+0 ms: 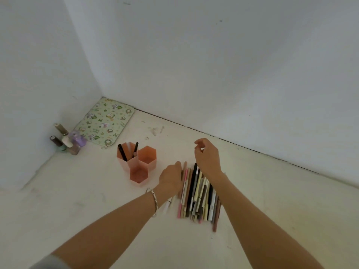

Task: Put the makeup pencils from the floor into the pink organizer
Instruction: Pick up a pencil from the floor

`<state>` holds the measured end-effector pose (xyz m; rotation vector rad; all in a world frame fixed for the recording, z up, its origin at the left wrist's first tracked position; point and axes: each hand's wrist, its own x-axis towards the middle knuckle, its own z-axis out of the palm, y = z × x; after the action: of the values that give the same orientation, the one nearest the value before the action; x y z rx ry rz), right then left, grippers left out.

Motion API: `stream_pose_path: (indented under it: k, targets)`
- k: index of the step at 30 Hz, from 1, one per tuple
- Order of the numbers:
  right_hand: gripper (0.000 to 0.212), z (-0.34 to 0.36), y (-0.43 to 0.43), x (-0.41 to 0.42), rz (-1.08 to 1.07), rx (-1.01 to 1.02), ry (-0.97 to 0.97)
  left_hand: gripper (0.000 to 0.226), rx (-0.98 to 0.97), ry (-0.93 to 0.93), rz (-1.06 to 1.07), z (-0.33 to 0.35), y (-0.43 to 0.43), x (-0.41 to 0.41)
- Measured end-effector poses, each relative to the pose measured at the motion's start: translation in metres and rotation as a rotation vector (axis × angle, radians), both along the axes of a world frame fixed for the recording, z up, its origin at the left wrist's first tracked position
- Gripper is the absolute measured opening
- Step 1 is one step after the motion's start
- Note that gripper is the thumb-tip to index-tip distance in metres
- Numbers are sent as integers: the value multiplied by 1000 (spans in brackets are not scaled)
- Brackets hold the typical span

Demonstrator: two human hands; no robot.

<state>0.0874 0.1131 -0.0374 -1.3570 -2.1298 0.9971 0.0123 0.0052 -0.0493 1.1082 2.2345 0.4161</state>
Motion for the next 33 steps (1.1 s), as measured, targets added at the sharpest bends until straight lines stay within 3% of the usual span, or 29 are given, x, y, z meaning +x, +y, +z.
stream_pose_path:
  k: [7, 12, 15, 19, 25, 30, 33]
  targets:
    - [27, -17, -1, -16, 73, -165, -324, 25, 516, -151, 150, 56, 13, -37]
    - [23, -32, -11, -24, 182, -6, -573, 20, 861, -134, 304, 93, 8, -56]
    - [20, -40, -19, -23, 211, 29, -598, 19, 960, -126, 395, 103, -2, -62]
    - [7, -24, -12, -24, 20, -97, -274, 21, 1057, -76, 497, 124, -20, -90]
    - [11, 51, 9, -44, -203, 43, 287, 20, 1085, 55, 680, 132, -54, -143]
    - [10, 94, -12, -72, -156, 146, 509, 24, 993, 75, 540, 99, -66, -137]
    - [12, 108, -31, -82, -124, 170, 570, 22, 832, 113, 398, 71, -77, -136]
